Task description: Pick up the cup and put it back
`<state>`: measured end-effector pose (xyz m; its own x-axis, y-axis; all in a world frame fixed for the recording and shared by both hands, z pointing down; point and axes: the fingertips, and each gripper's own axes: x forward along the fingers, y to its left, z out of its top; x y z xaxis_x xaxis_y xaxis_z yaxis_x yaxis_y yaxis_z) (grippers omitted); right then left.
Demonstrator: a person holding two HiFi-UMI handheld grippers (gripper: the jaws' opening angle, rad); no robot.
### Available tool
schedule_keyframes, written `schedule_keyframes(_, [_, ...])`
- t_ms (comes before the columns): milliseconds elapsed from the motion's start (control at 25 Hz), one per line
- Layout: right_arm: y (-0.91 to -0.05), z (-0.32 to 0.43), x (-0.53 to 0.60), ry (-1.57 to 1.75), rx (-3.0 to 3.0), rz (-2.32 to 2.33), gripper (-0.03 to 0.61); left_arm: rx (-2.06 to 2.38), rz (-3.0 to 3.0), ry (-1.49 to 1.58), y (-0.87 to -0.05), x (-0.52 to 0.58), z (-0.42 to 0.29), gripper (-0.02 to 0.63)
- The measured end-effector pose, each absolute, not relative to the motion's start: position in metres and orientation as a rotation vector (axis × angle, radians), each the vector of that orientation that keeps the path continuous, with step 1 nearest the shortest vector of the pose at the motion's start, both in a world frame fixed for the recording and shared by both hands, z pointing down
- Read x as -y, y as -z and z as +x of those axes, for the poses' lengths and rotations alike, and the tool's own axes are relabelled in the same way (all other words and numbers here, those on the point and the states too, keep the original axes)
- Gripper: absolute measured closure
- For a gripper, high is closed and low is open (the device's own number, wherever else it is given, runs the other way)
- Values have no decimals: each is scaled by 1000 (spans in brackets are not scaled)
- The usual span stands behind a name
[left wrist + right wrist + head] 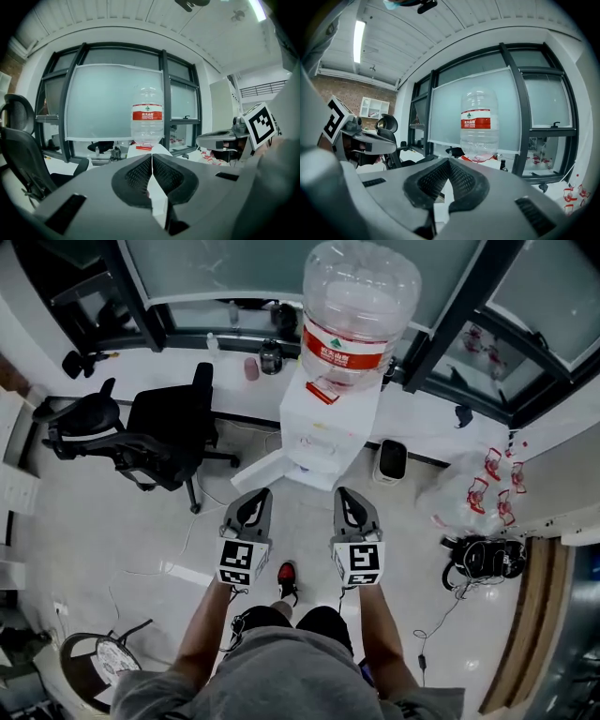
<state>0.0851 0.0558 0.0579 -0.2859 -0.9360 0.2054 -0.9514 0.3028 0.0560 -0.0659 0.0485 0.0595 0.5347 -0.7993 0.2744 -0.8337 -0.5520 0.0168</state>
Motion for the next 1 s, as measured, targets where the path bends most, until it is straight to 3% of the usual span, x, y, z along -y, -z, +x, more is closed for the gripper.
schedule_keyframes(600, [-145,61,44,-122,2411,1620,566,1475,2532,-369,-141,41,-79,589])
schedule_keyframes(1000, [-276,48,66,-208,2467,1425,566,1611,2405,-411,-257,64,-88,589])
